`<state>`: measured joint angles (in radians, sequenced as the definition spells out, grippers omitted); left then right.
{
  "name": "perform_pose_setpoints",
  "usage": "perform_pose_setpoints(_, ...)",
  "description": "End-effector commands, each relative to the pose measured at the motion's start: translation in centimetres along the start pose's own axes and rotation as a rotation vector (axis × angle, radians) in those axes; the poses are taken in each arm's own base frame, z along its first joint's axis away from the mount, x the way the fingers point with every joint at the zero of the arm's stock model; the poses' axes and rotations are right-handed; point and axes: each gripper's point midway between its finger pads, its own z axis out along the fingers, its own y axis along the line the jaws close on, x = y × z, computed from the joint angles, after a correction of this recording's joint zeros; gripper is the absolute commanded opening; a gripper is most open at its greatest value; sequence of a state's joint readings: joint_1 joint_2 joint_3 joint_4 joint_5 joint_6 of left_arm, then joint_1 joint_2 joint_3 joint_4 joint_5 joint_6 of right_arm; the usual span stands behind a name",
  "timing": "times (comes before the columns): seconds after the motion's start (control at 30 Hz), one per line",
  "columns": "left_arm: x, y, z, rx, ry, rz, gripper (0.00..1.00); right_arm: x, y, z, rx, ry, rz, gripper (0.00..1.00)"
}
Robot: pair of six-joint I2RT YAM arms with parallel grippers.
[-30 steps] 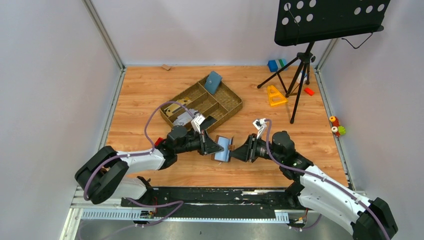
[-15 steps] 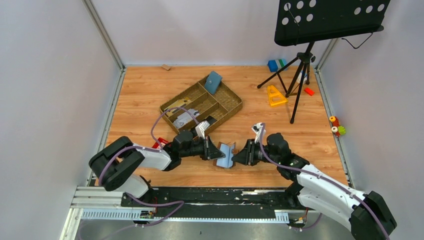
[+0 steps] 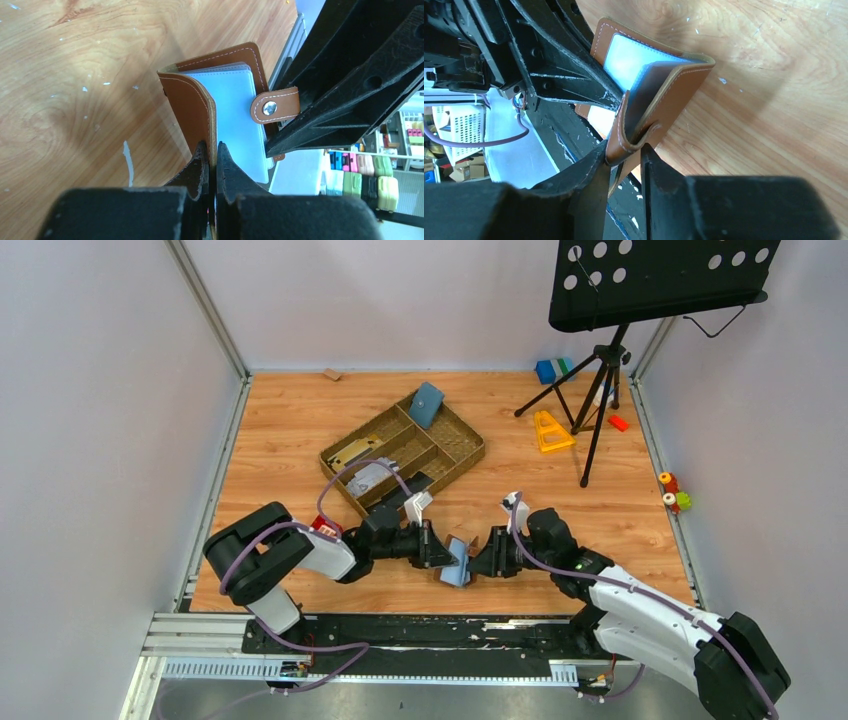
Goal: Take the credit cards out of the card holder
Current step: Remove the credit card from the card holder.
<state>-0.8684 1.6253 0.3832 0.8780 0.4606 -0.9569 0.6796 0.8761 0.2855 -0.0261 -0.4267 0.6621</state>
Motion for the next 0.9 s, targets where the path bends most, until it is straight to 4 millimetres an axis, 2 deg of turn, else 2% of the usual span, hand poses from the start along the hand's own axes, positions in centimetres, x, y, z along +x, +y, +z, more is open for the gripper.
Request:
perform_pose_setpoints(0.0, -0.6, -1.8, 1.0, 0.03, 0.002, 0.082, 0.0, -0.4, -0.3, -0.1, 0.029, -0.01, -0.036, 0.31)
perform_pose_setpoints(0.07, -0.2, -1.5, 1.2, 0.002, 0.023, 0.093, 0.0, -0.3, -0.4, -0.1, 0.025, -0.008, -0.031, 0.34)
perform_pose_setpoints(0.17, 0.2, -1.5, 1.4, -0.021, 0.039, 0.111, 0.0, -0.1, -0.5, 0.0, 0.027, -0.003, -0.021, 0.27)
perform_pose_setpoints(0.23, 0.4, -1.6, 1.5, -0.025, 0.046, 0.116, 0.01, 0.0, -0.6, 0.0, 0.028, 0.001, -0.022, 0.28)
perform_pose_setpoints(0.33, 0.7, -1.6, 1.6, -0.035, 0.062, 0.119, 0.1, 0.1, -0.7, 0.0, 0.031, 0.001, -0.019, 0.34)
perform_pose_setpoints(0.4, 0.9, -1.7, 1.5, -0.032, 0.067, 0.12, 0.18, 0.2, -0.8, 0.1, 0.036, 0.007, -0.014, 0.3)
perform_pose_setpoints(0.47, 1.0, -1.8, 1.4, -0.029, 0.07, 0.121, 0.22, 0.3, -1.0, 0.1, 0.04, 0.01, -0.009, 0.31)
perform_pose_setpoints(0.57, 1.0, -2.1, 1.1, -0.025, 0.068, 0.128, 0.23, 0.6, -1.2, 0.1, 0.051, 0.015, 0.002, 0.4)
perform_pose_setpoints(0.63, 0.9, -2.3, 0.9, -0.027, 0.064, 0.137, 0.24, 0.7, -1.5, 0.1, 0.06, 0.015, 0.005, 0.48)
perform_pose_setpoints(0.73, 0.7, -2.6, 0.7, -0.028, 0.062, 0.146, 0.21, 0.7, -1.3, 0.1, 0.053, 0.016, 0.006, 0.5)
perform_pose_setpoints(0.83, 0.7, -2.8, 0.6, -0.026, 0.069, 0.155, 0.07, 0.7, -1.2, 0.1, 0.048, 0.017, 0.009, 0.49)
perform_pose_setpoints(0.87, 0.8, -2.8, 0.5, -0.027, 0.07, 0.155, 0.05, 0.7, -1.2, 0.1, 0.043, 0.015, 0.009, 0.49)
